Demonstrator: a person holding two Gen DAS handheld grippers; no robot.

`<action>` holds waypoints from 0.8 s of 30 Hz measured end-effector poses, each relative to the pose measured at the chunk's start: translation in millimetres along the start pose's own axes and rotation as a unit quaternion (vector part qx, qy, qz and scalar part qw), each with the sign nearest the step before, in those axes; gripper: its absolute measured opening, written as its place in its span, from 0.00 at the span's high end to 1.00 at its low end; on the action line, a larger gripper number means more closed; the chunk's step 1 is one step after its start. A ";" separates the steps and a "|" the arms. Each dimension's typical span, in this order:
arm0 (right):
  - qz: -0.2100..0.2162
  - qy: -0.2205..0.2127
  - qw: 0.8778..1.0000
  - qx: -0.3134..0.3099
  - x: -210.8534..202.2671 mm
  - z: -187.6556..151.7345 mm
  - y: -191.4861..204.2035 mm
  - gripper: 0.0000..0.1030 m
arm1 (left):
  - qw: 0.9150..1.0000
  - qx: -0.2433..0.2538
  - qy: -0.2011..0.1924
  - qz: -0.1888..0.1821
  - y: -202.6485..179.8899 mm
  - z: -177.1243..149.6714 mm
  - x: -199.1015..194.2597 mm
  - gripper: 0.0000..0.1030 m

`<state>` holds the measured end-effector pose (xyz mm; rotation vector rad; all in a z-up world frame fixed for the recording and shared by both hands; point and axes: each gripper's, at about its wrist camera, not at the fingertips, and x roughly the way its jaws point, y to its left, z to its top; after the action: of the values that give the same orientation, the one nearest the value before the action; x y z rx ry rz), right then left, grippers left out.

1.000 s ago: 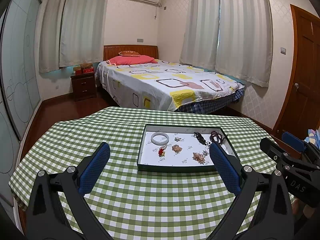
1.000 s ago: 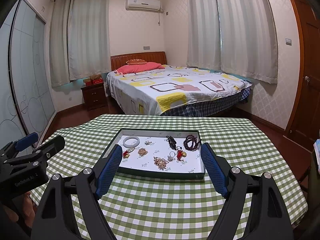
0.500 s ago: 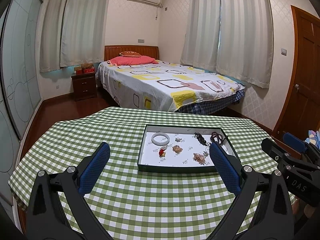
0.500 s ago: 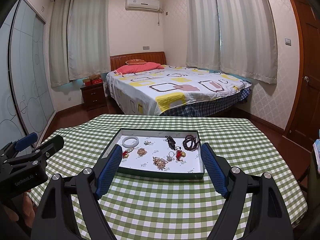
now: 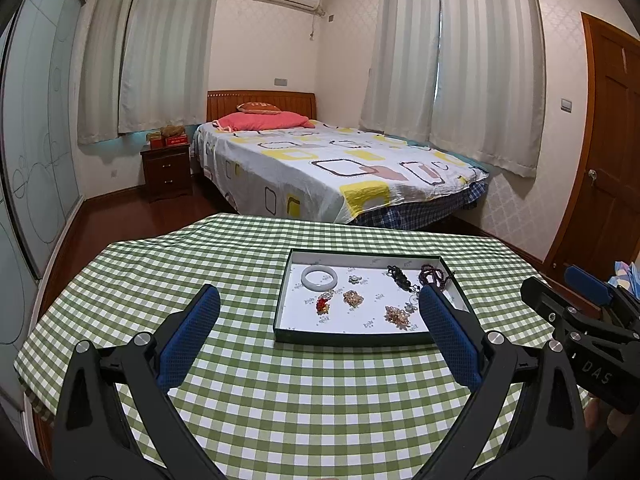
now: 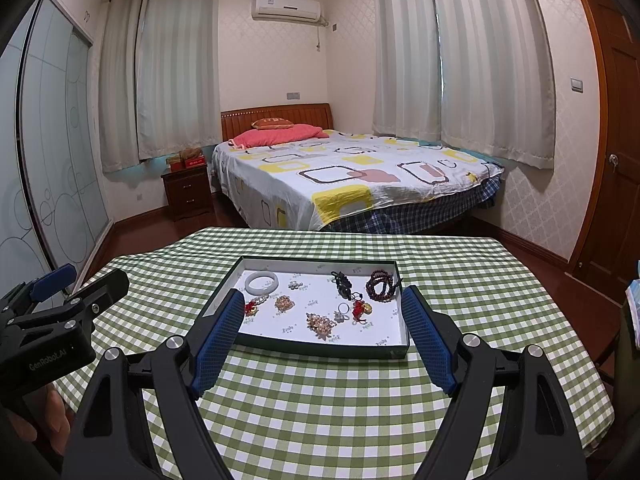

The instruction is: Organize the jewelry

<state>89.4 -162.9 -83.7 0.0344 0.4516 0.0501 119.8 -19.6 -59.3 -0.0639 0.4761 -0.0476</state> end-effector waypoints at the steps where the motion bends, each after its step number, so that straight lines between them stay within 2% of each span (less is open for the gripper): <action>1: 0.000 0.000 1.000 0.000 0.4 -0.1 0.4 0.25 | 1.000 -0.002 0.002 0.001 0.6 0.0 1.2 0.06; 24: -0.003 0.016 1.000 -0.003 11.1 -5.5 0.0 0.24 | 1.000 -0.008 0.018 0.007 13.3 -6.9 24.1 0.04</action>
<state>97.0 -162.1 -93.5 0.0272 0.4832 0.0464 138.5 -8.2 -77.4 -0.0757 0.5133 -0.0318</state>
